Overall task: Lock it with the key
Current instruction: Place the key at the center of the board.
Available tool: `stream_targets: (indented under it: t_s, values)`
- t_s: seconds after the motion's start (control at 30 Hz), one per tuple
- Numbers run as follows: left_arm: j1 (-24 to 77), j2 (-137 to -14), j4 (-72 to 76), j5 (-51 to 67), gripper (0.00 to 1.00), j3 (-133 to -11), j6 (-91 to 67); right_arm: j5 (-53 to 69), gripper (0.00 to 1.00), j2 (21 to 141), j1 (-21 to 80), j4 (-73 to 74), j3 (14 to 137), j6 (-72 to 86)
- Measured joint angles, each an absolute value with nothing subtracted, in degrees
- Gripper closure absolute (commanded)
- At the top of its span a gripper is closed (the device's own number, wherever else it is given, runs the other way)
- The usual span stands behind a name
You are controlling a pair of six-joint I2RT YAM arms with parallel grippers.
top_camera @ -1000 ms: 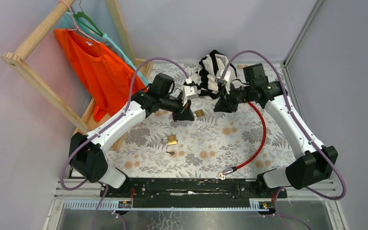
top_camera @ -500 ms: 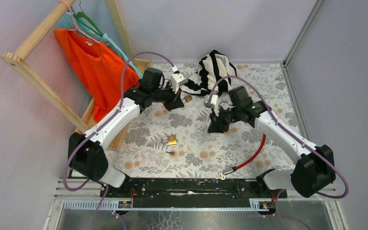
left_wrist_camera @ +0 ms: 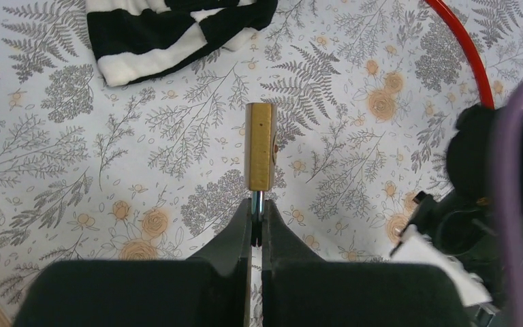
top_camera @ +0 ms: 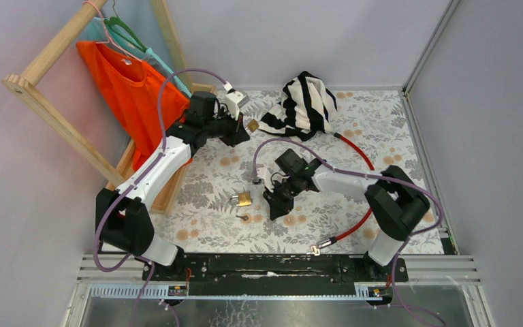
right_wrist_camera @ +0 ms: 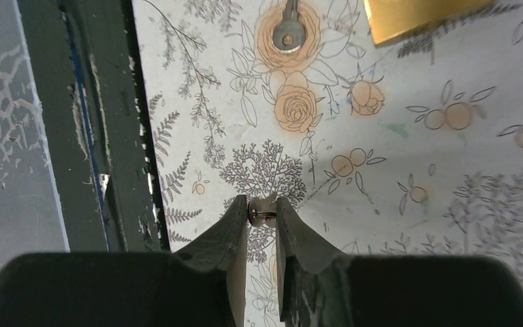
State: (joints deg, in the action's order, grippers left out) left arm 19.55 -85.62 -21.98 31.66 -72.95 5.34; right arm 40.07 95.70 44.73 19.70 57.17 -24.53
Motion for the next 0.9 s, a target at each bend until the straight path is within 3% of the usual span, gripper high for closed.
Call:
stream_targets:
  t_s: [0.17,0.4,0.63,0.9]
  values:
    - [18.8,-85.6,-21.3,32.3,1.0,-72.2,4.0,40.0,0.92,102.1,45.3,19.5,58.6,-22.3]
    - [18.7,-85.6,-20.8,33.8,0.99,-71.9,3.7,36.2,0.67,103.5,45.1,20.5,61.3,-21.7]
    - [18.7,-86.0,-20.5,35.8,0.99,-70.4,3.9,34.3,0.19,102.5,41.4,22.2,61.7,-22.1]
    - [19.9,-89.8,-22.9,39.3,0.97,-69.0,9.9,33.3,0.12,89.4,33.9,25.1,60.7,-24.4]
